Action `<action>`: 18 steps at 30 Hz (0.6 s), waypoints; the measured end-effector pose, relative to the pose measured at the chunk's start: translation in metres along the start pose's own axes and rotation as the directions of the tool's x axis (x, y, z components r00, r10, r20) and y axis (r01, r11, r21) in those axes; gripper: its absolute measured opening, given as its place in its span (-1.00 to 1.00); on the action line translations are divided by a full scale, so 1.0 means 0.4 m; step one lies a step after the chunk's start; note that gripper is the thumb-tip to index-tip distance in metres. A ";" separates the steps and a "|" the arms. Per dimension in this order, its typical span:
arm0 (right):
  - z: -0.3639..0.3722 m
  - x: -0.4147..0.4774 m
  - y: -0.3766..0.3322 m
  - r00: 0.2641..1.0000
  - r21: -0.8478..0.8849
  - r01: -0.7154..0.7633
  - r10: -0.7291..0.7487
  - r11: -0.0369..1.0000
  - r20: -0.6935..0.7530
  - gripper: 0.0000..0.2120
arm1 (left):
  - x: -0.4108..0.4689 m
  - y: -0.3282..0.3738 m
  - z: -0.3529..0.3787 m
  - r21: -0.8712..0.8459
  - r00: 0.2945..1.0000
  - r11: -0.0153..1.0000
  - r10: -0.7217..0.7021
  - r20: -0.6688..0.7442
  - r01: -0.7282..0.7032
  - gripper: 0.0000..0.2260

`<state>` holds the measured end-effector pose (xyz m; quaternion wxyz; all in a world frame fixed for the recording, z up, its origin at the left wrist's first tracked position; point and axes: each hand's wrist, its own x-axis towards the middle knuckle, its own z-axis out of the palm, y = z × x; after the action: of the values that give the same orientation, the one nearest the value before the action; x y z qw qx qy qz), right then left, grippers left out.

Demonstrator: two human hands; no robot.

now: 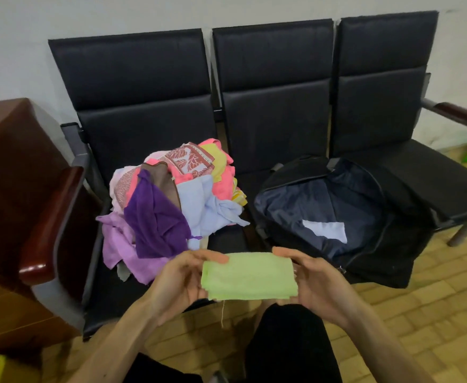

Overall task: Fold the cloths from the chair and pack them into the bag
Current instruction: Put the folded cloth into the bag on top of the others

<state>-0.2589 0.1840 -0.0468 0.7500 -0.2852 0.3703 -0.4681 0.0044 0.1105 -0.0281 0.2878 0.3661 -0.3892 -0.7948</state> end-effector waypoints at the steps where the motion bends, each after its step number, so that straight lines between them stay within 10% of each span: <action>1: -0.020 -0.001 0.005 0.999 -0.030 -0.019 0.017 0.999 -0.043 -0.36 | 0.020 -0.009 0.007 0.021 1.000 1.000 -0.019 0.020 0.018 -0.68; 11: -0.268 0.026 0.000 0.867 -0.247 -0.076 -0.058 0.966 -0.494 -0.53 | 0.303 -0.123 0.119 0.397 0.990 0.907 -0.140 -0.020 0.136 -0.74; 18: -0.537 0.183 -0.185 0.758 -0.573 -0.137 -0.287 0.808 -0.586 -0.60 | 0.701 -0.118 0.233 0.746 0.998 0.664 0.006 0.062 -0.050 -0.69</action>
<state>-0.4506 0.0701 -0.1315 0.4294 -0.3368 0.7184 -0.4314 -0.2378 -0.0344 -0.1276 0.1141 0.4243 -0.6938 -0.5706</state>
